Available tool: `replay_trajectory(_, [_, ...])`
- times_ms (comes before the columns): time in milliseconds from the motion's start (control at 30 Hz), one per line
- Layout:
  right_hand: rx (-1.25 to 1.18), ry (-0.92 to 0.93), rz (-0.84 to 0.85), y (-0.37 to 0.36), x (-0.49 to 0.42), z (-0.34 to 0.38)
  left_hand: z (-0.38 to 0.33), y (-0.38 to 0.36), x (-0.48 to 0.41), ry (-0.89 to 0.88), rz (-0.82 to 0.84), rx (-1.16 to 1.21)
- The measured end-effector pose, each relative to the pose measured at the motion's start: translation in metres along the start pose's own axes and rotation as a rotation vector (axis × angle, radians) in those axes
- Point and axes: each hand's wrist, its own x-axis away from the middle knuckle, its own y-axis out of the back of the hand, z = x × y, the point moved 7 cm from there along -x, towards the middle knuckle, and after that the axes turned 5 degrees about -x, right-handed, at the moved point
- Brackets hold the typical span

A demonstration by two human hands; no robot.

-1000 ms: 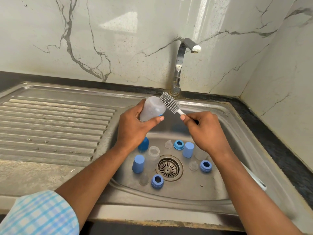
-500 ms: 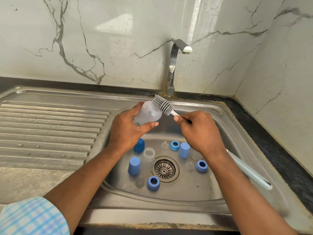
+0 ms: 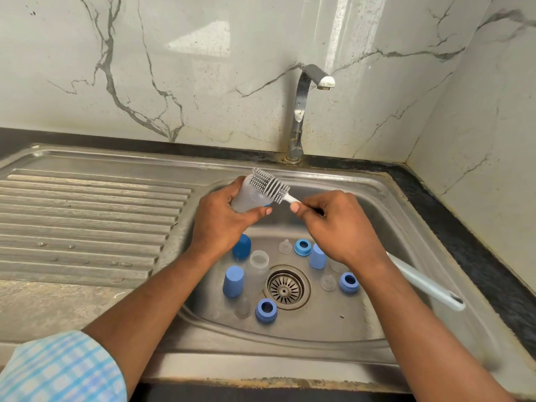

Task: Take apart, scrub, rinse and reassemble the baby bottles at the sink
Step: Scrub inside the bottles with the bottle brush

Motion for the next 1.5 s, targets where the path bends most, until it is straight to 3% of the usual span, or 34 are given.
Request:
replay_trajectory(133, [0.056, -0.070, -0.083, 0.007, -0.004, -0.011, -0.010, -0.005, 0.004, -0.059, 0.023, -0.115])
replay_trajectory(333, [0.008, 0.013, 0.046, -0.002, -0.001, 0.000, 0.000, 0.000, 0.000, -0.003, -0.005, -0.156])
replay_trajectory(500, [0.050, -0.037, -0.068, 0.006, -0.006, -0.011, -0.012, -0.006, 0.006, -0.051, 0.016, -0.166])
replay_trajectory(667, [-0.019, 0.001, 0.070, 0.000, -0.001, -0.003, 0.007, -0.004, 0.003, 0.101, 0.050, 0.085])
replay_trajectory(767, [0.007, -0.041, 0.011, 0.004, -0.003, -0.010, 0.008, -0.011, 0.006, 0.188, 0.074, 0.217])
replay_trajectory(900, [0.046, -0.062, -0.050, 0.010, -0.004, -0.019, 0.005, -0.021, 0.007, 0.176, 0.112, 0.247])
replay_trajectory(1067, [-0.100, -0.018, 0.085, 0.002, -0.002, -0.009, 0.012, -0.005, 0.002, 0.232, 0.024, 0.358])
replay_trajectory(1233, [0.152, -0.098, 0.015, 0.011, -0.004, -0.026, 0.006, -0.004, 0.000, 0.225, 0.005, 0.447])
replay_trajectory(1300, [0.139, -0.112, -0.015, 0.014, -0.004, -0.030, 0.007, -0.004, -0.002, 0.232, -0.003, 0.415])
replay_trajectory(1500, [0.072, -0.104, -0.033, 0.012, -0.005, -0.025, 0.031, -0.010, -0.005, 0.445, 0.091, 0.457])
